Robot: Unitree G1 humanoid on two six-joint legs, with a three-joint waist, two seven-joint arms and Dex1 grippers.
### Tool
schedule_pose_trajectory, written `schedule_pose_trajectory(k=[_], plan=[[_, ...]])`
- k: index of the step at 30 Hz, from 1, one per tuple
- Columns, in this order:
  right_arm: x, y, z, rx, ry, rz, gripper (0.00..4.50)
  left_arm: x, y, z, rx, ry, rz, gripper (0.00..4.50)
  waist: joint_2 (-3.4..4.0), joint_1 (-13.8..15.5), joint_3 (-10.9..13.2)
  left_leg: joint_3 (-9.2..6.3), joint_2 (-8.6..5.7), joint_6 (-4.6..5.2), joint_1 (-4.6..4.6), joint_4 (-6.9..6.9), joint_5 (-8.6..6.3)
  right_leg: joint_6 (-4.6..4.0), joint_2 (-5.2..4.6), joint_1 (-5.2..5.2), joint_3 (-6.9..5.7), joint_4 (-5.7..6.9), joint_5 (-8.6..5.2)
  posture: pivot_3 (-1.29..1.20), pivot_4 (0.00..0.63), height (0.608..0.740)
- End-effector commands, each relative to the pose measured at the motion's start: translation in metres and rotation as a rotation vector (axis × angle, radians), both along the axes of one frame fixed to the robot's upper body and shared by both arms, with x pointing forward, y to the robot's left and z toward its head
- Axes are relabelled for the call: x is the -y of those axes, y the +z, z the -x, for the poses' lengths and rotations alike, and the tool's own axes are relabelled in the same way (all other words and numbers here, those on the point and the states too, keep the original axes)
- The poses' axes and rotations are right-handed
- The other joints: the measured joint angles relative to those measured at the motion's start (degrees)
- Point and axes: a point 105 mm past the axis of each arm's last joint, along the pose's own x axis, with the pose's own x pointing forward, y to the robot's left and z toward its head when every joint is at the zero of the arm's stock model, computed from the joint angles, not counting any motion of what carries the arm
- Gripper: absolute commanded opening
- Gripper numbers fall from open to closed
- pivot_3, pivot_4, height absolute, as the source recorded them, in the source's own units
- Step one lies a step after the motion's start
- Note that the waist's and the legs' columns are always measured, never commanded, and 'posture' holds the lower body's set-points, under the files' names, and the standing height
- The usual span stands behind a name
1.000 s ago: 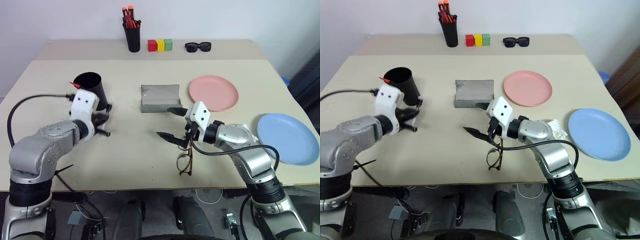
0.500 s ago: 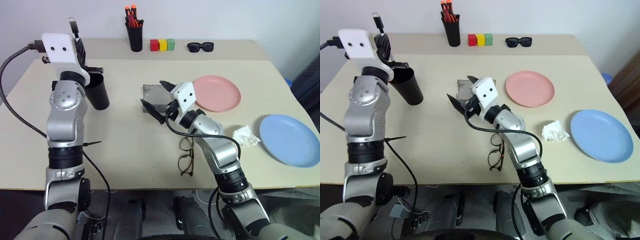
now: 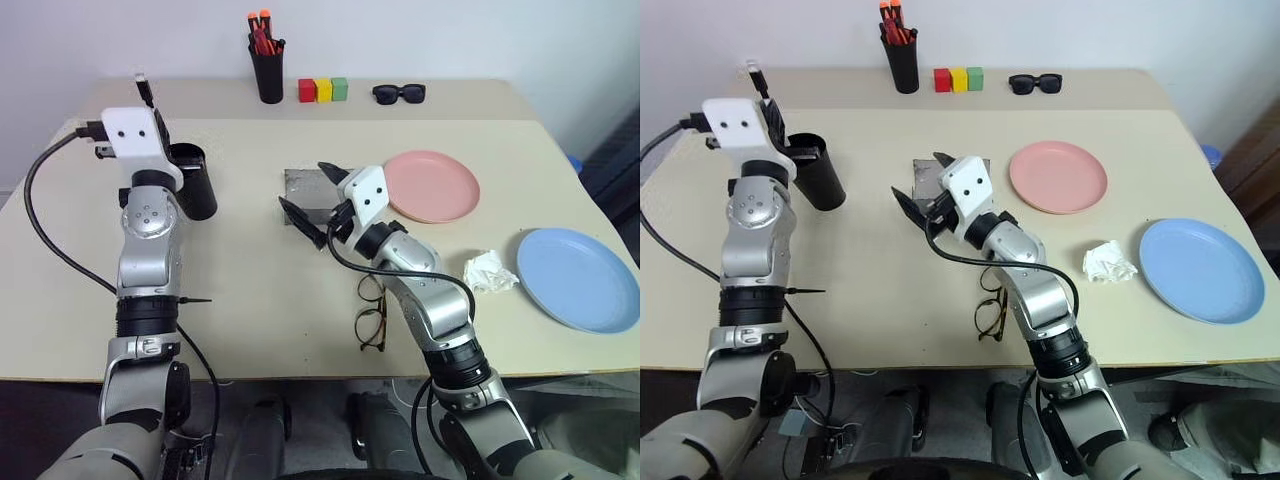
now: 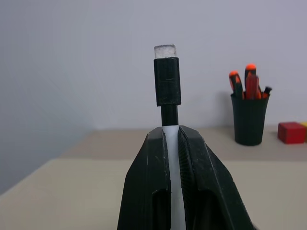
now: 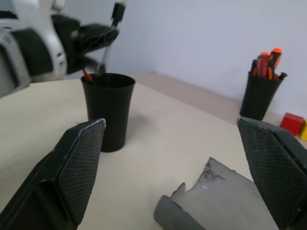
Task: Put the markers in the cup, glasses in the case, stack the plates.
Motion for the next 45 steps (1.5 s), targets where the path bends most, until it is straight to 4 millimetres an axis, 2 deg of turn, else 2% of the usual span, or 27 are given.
schedule_pose_trajectory(k=[1, 6, 8, 9, 12, 16, 19, 24, 26, 29, 33, 34, 36, 39, 43, 45], plan=[[-0.001, 0.014, 0.004, 0.044, 0.023, -0.032, 4.50, -0.003, 0.013, 0.007, 0.053, 0.028, -0.006, 0.04, 0.00, -0.01, 0.00, 0.00, 0.00, 0.00, 0.00, 0.00, 0.00, 0.00, 0.00, 0.00, 0.00, 0.00, 0.00, 0.00, 0.150, 0.740], [-0.006, 0.015, 0.005, 0.043, 0.045, -0.030, 4.50, 0.000, 0.011, 0.008, 0.054, 0.021, 0.004, 0.04, 0.00, -0.02, 0.00, 0.00, 0.00, 0.00, 0.00, 0.01, 0.00, 0.00, 0.00, 0.00, 0.00, 0.00, 0.00, 0.00, 0.150, 0.740], [-0.007, 0.014, 0.005, 0.042, 0.051, -0.029, 4.50, 0.000, 0.010, 0.009, 0.055, 0.023, 0.005, 0.80, 0.00, -0.02, 0.00, 0.00, 0.00, 0.00, 0.00, 0.01, 0.00, 0.00, 0.00, 0.00, 0.00, 0.00, 0.00, 0.00, 0.150, 0.740], [-0.008, 0.014, 0.006, 0.041, 0.054, -0.028, 4.50, 0.000, 0.010, 0.010, 0.055, 0.033, 0.001, 1.04, 0.00, -0.02, 0.00, 0.00, 0.00, 0.00, 0.00, 0.01, 0.00, 0.00, 0.00, 0.00, 0.00, 0.01, 0.00, 0.00, 0.150, 0.740], [-0.008, 0.013, 0.007, 0.038, 0.061, -0.027, 4.50, -0.003, 0.010, 0.011, 0.061, 0.054, -0.001, 2.50, 0.00, -0.01, 0.00, 0.00, 0.00, 0.00, 0.00, 0.01, 0.00, 0.00, 0.00, 0.00, 0.00, 0.01, 0.00, 0.00, 0.150, 0.740], [-0.008, 0.013, 0.007, 0.036, 0.063, -0.027, 4.50, -0.001, 0.016, 0.013, 0.093, 0.041, 0.017, 2.50, 0.00, -0.01, 0.00, 0.00, 0.00, 0.00, 0.00, 0.01, 0.00, 0.00, 0.00, 0.00, 0.00, 0.01, 0.00, 0.00, 0.150, 0.740], [-0.006, 0.013, 0.007, 0.038, 0.058, -0.023, 4.50, 0.011, 0.031, 0.014, 0.148, -0.036, 0.039, 2.50, 0.00, 0.05, 0.00, 0.00, 0.00, 0.00, 0.00, 0.01, 0.00, 0.00, 0.00, 0.00, 0.00, 0.01, 0.00, 0.00, 0.150, 0.740], [0.011, 0.015, 0.007, 0.057, 0.046, 0.031, 4.50, 0.065, 0.045, 0.019, 0.138, -0.405, -0.025, 2.50, 0.00, 0.12, 0.00, 0.00, -0.01, 0.00, -0.01, 0.02, 0.00, 0.00, -0.01, 0.02, -0.01, 0.00, 0.00, 0.00, 0.150, 0.740], [0.024, 0.015, 0.008, 0.060, 0.040, 0.075, 4.50, 0.083, 0.038, 0.023, 0.066, -0.543, -0.092, 2.50, 0.00, 0.05, 0.00, 0.01, -0.01, 0.00, -0.01, 0.02, 0.00, 0.00, -0.01, 0.02, 0.00, 0.00, 0.00, 0.00, 0.150, 0.740], [0.049, 0.015, 0.008, 0.053, 0.014, 0.138, 4.50, 0.106, 0.007, 0.024, -0.146, -0.715, -0.214, 2.50, 0.02, -0.17, 0.00, 0.01, -0.01, 0.00, 0.00, 0.01, 0.00, -0.01, 0.01, 0.02, 0.00, 0.00, -0.01, 0.00, 0.150, 0.740], [0.076, 0.008, 0.017, 0.028, 0.001, 0.258, 4.50, 0.126, -0.031, 0.019, -0.391, -0.867, -0.320, 4.30, 0.02, -0.15, 0.00, 0.00, 0.01, 0.01, 0.01, 0.01, 0.00, -0.02, 0.05, 0.02, 0.00, 0.01, -0.02, 0.00, 0.150, 0.740], [0.083, 0.005, 0.020, 0.015, 0.005, 0.296, 4.50, 0.132, -0.039, 0.016, -0.443, -0.915, -0.323, 4.41, 0.02, 0.00, 0.00, 0.00, 0.01, 0.01, 0.01, 0.01, 0.00, -0.02, 0.05, 0.02, 0.00, 0.00, -0.02, 0.00, 0.150, 0.740], [0.093, -0.001, 0.028, -0.013, 0.013, 0.357, 4.50, 0.142, -0.047, 0.009, -0.522, -0.992, -0.309, 4.41, 0.01, 0.15, 0.01, 0.00, 0.00, 0.02, -0.01, 0.05, 0.00, 0.00, 0.05, 0.05, 0.00, -0.02, -0.04, 0.00, 0.150, 0.740], [0.108, -0.012, 0.042, -0.064, 0.026, 0.437, 4.50, 0.158, -0.058, 0.003, -0.600, -1.109, -0.388, 4.41, 0.01, 0.26, 0.01, 0.00, -0.01, 0.03, -0.04, 0.08, 0.00, 0.01, 0.05, 0.06, 0.00, -0.06, -0.05, 0.00, 0.150, 0.740], [0.132, -0.022, 0.050, -0.114, -0.043, 0.486, 4.50, 0.169, -0.068, -0.018, -0.658, -1.123, -0.463, 4.41, 0.00, 0.05, 0.02, 0.01, -0.02, 0.09, -0.04, 0.08, -0.03, 0.06, 0.05, 0.13, 0.00, -0.16, -0.09, 0.00, 0.150, 0.740], [0.140, -0.022, 0.054, -0.121, -0.085, 0.487, 4.50, 0.174, -0.075, -0.021, -0.693, -1.158, -0.499, 4.41, 0.00, -0.16, 0.02, 0.06, -0.02, 0.12, -0.04, 0.08, -0.05, 0.07, 0.04, 0.12, 0.04, -0.18, -0.09, 0.00, 0.150, 0.740]])
